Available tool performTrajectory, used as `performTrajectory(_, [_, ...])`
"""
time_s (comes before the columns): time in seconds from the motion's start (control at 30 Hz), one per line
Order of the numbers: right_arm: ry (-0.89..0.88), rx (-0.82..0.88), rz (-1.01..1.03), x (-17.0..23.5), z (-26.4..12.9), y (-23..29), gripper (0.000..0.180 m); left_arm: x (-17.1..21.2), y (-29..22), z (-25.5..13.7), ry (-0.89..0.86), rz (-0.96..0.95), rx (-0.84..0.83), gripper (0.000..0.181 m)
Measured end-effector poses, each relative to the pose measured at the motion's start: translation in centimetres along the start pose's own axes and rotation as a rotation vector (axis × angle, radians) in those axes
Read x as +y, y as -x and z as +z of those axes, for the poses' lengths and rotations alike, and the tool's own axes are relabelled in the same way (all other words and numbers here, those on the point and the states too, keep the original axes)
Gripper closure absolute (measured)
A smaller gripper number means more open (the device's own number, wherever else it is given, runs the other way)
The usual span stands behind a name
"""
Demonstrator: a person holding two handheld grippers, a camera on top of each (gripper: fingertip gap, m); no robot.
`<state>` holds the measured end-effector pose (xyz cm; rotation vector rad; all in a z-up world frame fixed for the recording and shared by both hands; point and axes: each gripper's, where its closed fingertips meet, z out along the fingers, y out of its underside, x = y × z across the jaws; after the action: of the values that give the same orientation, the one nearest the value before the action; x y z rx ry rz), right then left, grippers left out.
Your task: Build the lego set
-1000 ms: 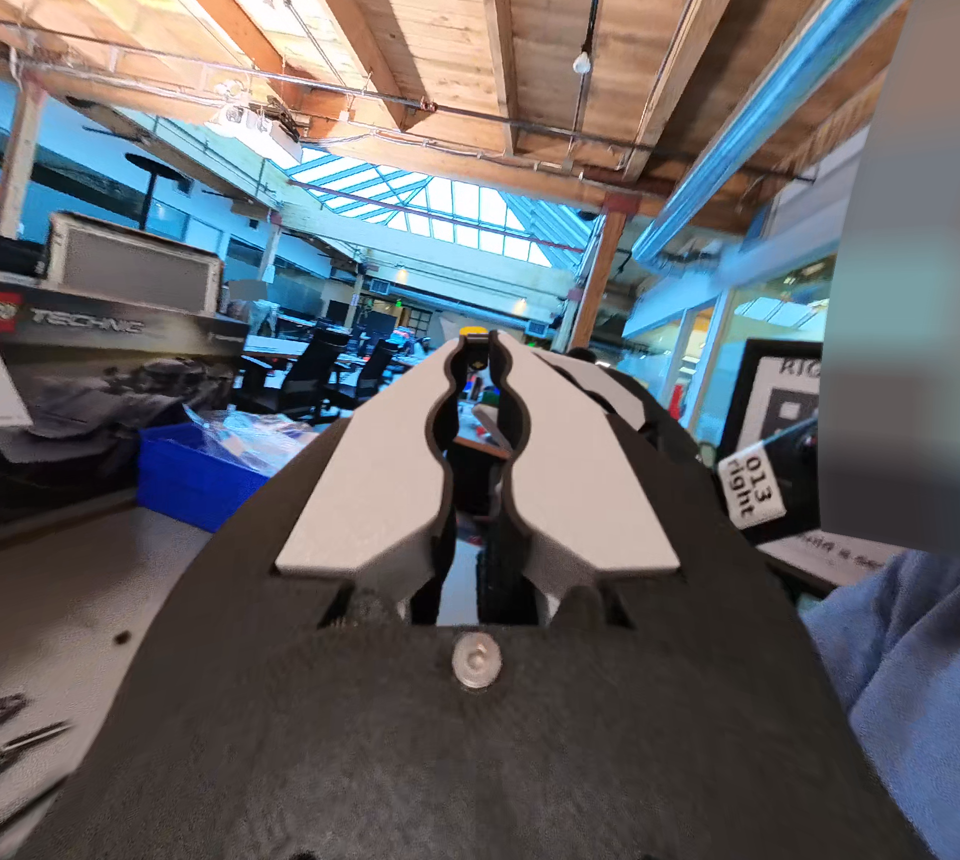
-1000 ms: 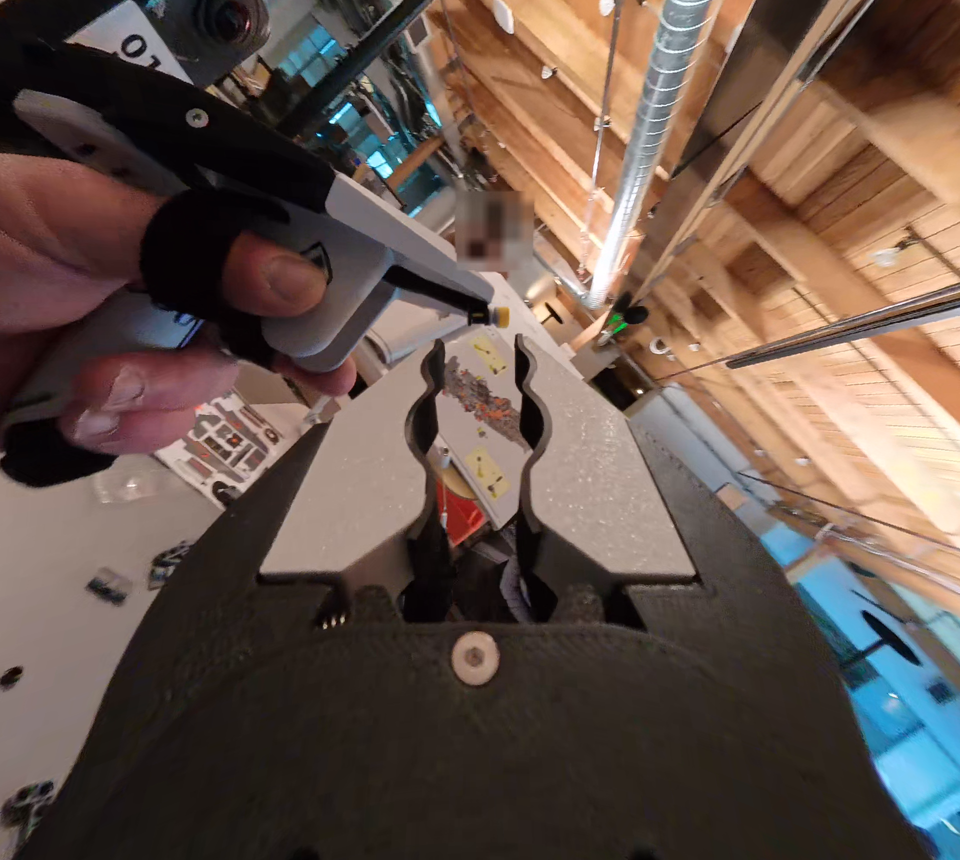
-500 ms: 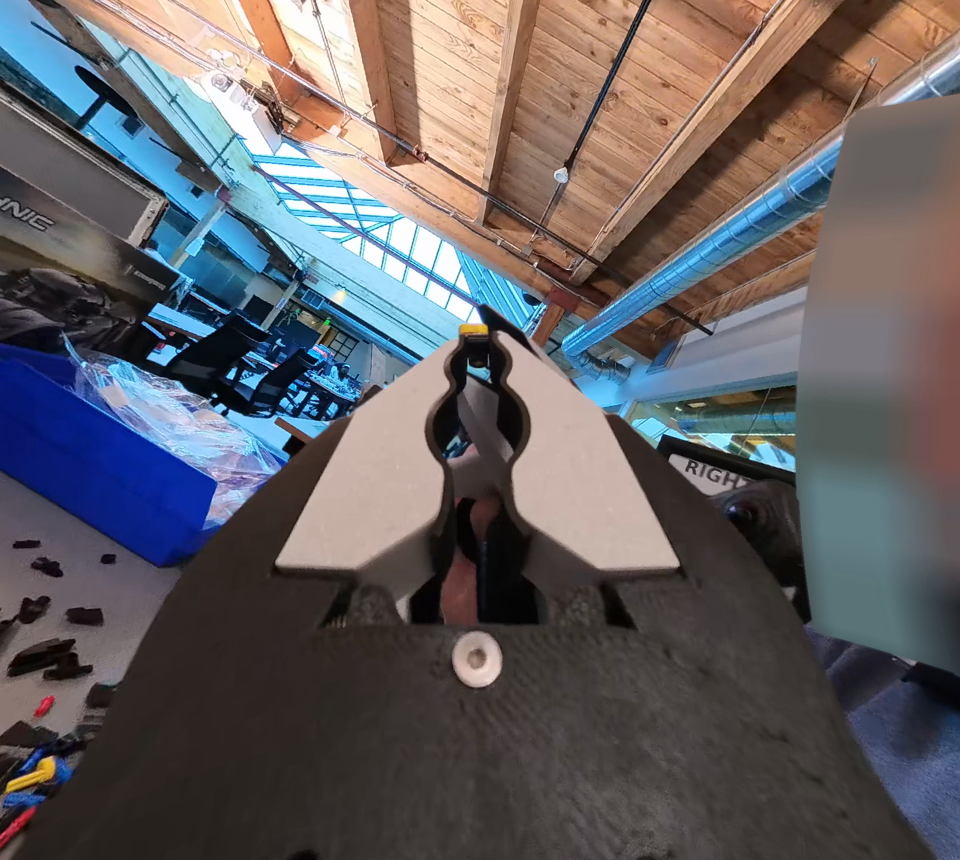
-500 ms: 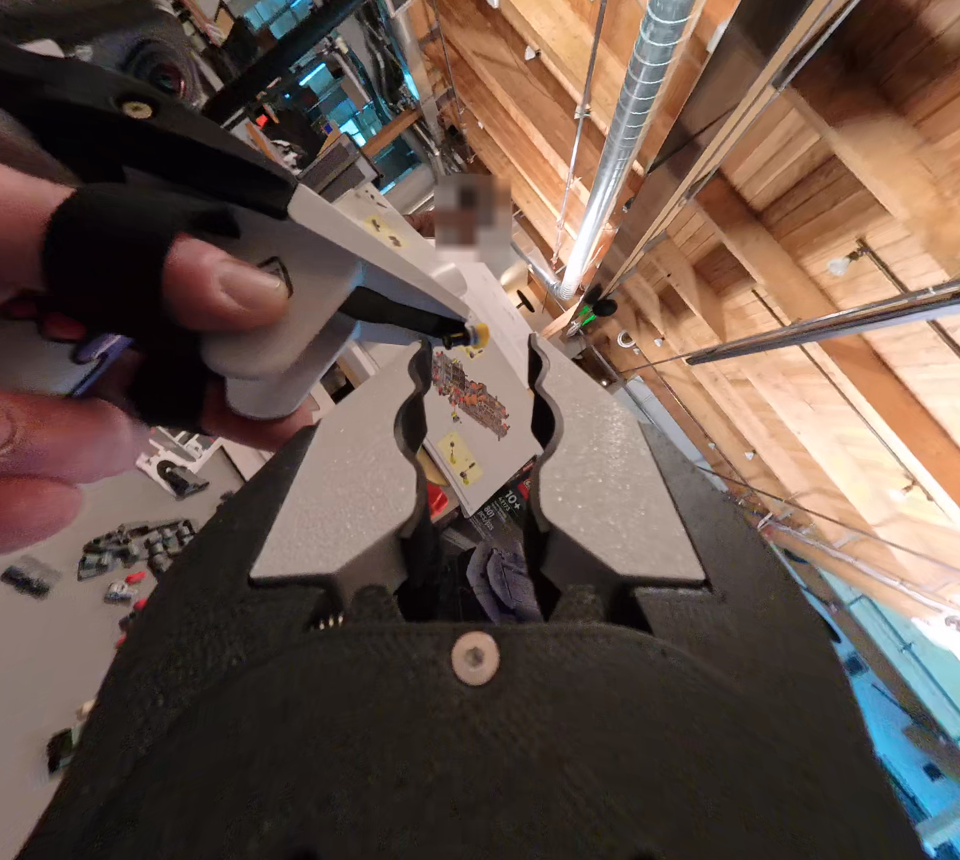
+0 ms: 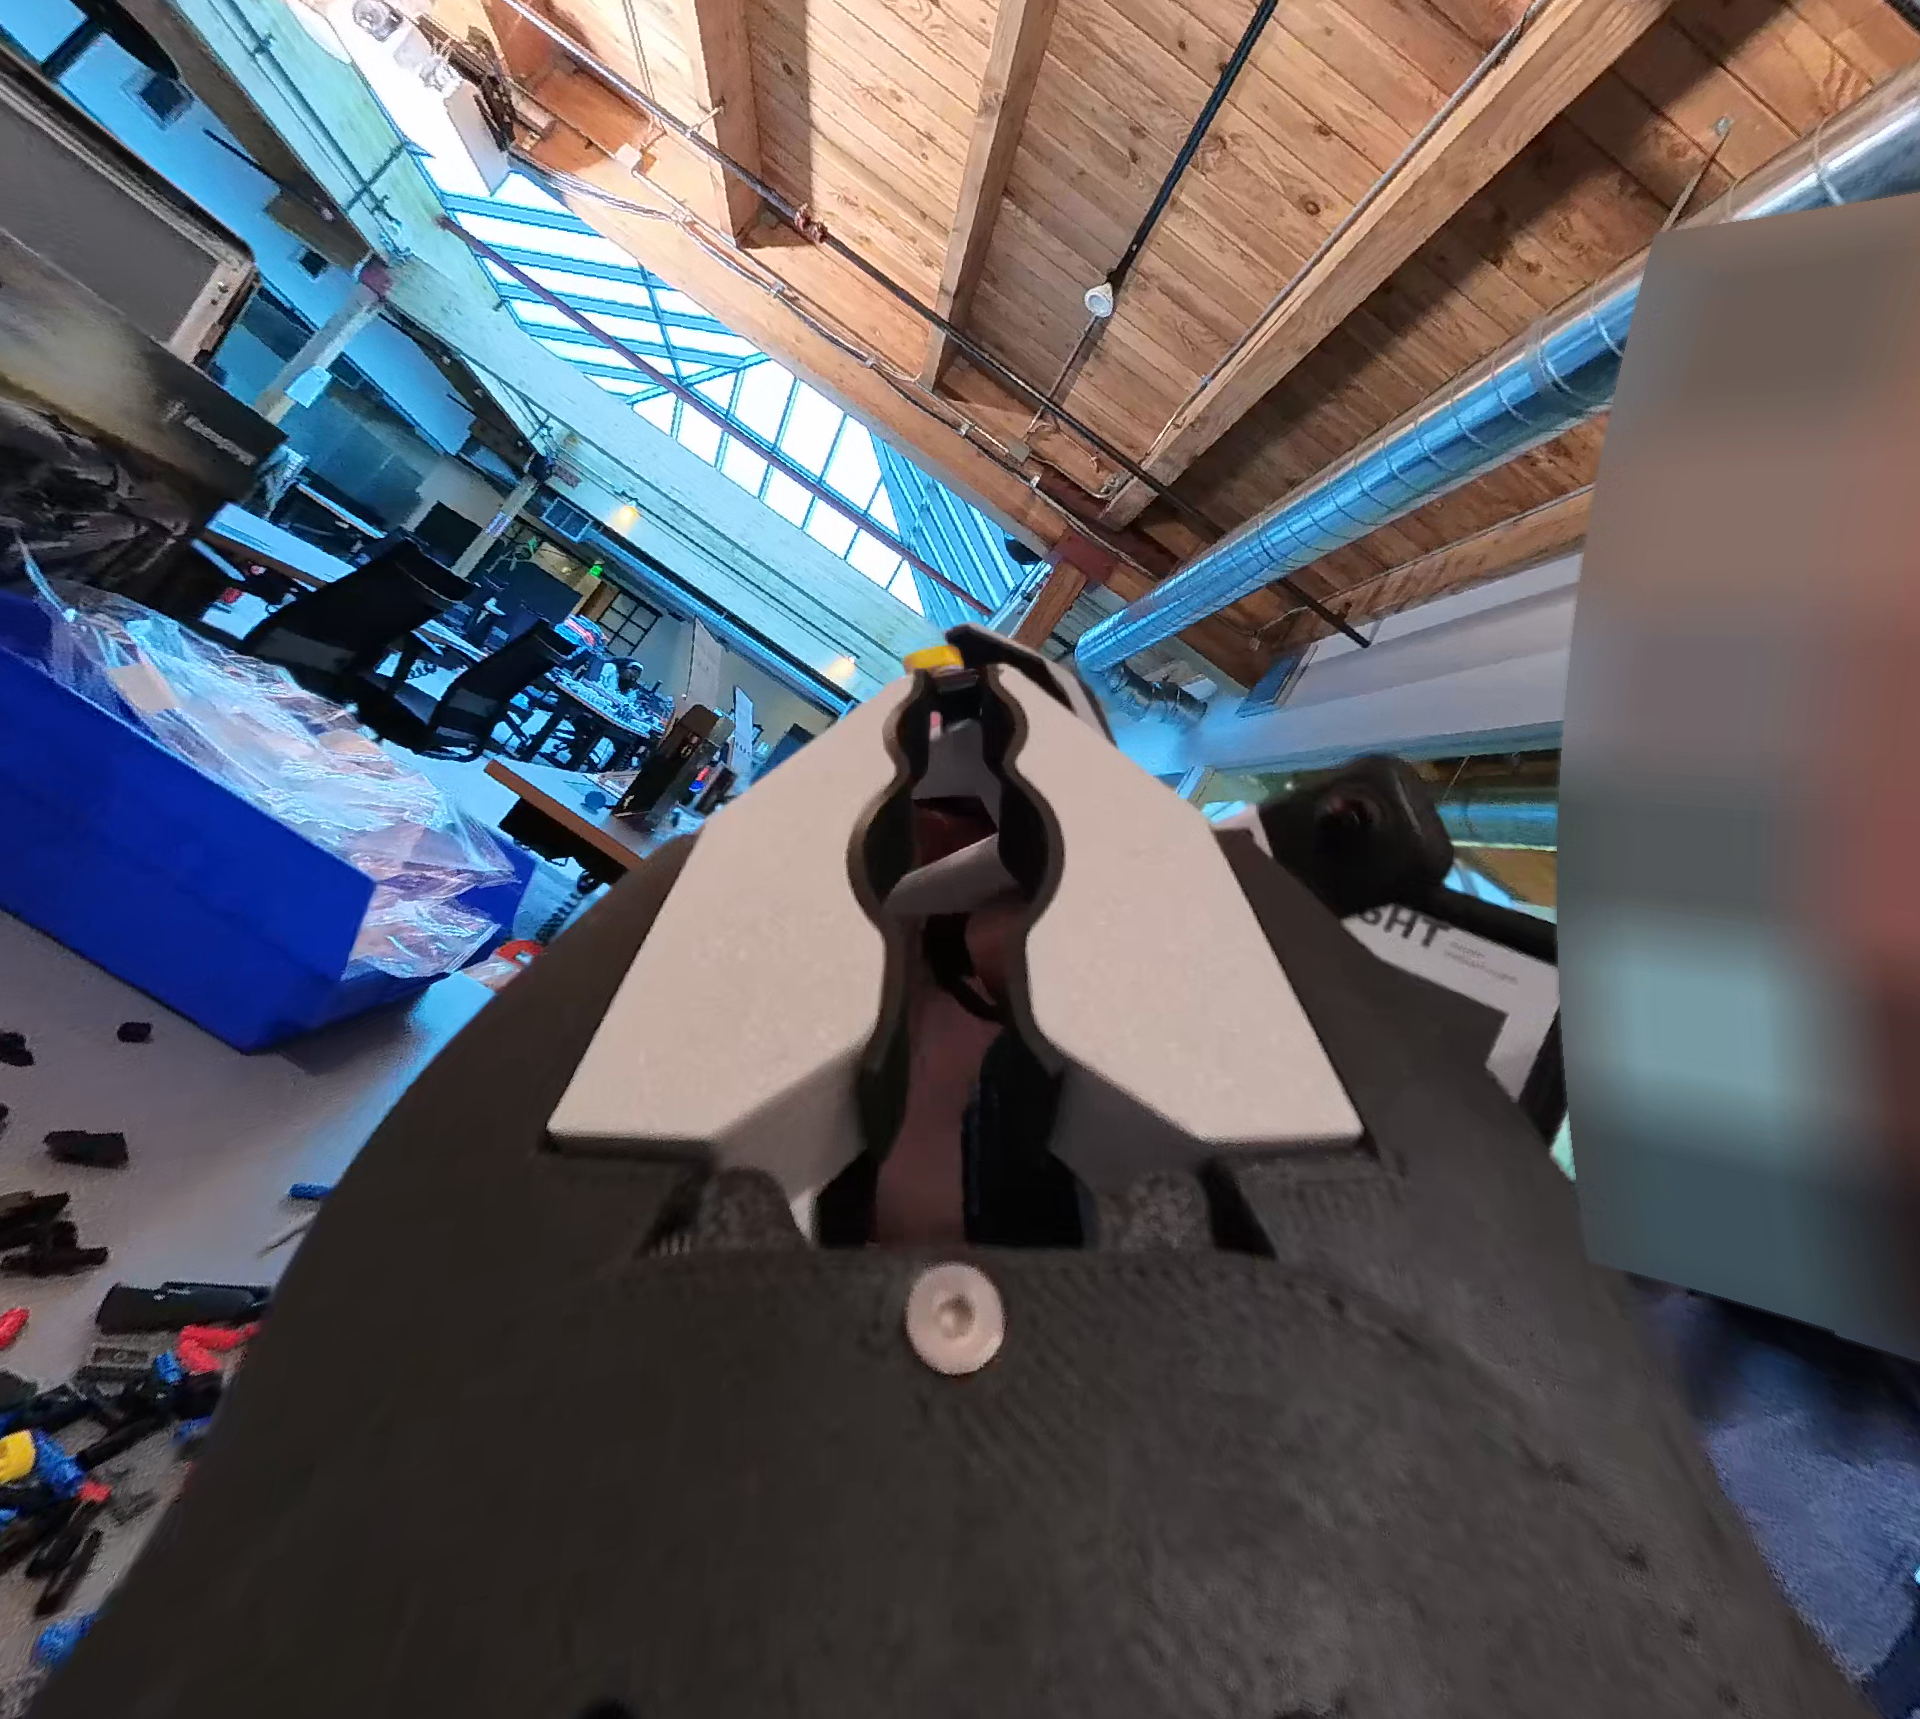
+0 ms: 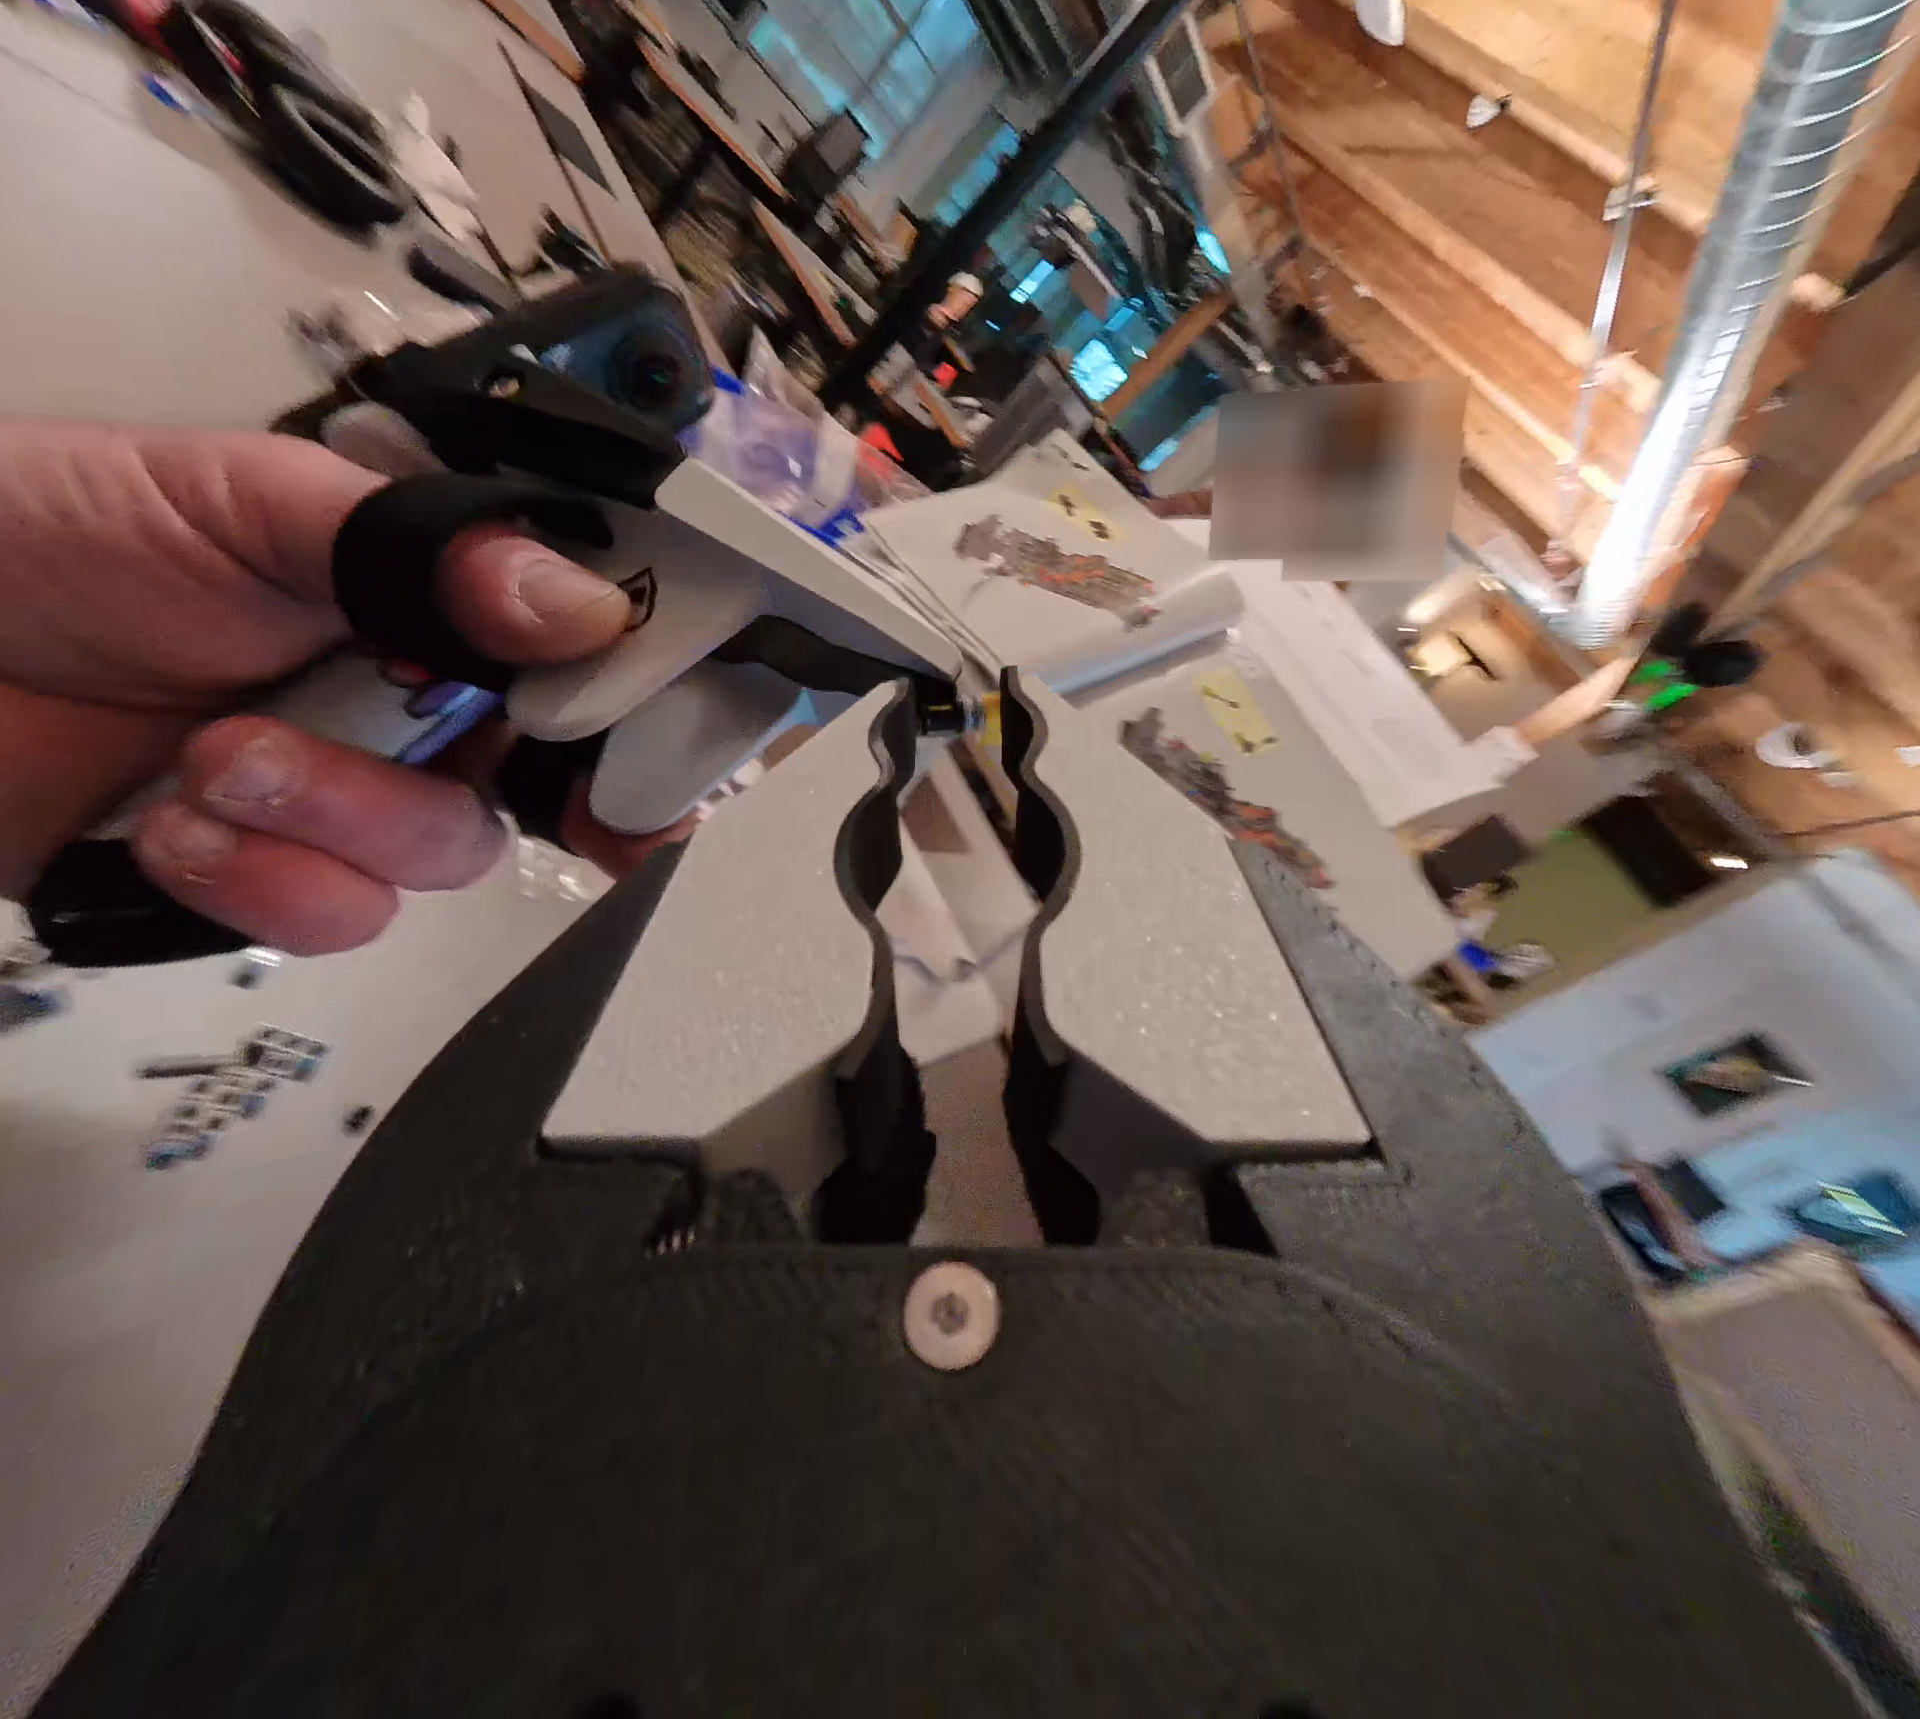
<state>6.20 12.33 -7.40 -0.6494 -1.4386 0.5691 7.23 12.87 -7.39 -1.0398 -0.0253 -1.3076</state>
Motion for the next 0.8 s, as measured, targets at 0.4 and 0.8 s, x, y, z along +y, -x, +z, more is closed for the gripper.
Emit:
performTrajectory(0.4, [-0.428, -0.674, 0.517, -2.1, -4.6, 0.7, 0.167, 1.7, -1.9, -0.1, 0.076, -0.087, 0.128, 0.165])
performTrajectory(0.8, [-0.599, -0.967, 0.655, -2.4, -6.1, 1.8, 0.168, 4.3, -3.9, 0.9, 0.184, -0.101, 0.226, 0.175])
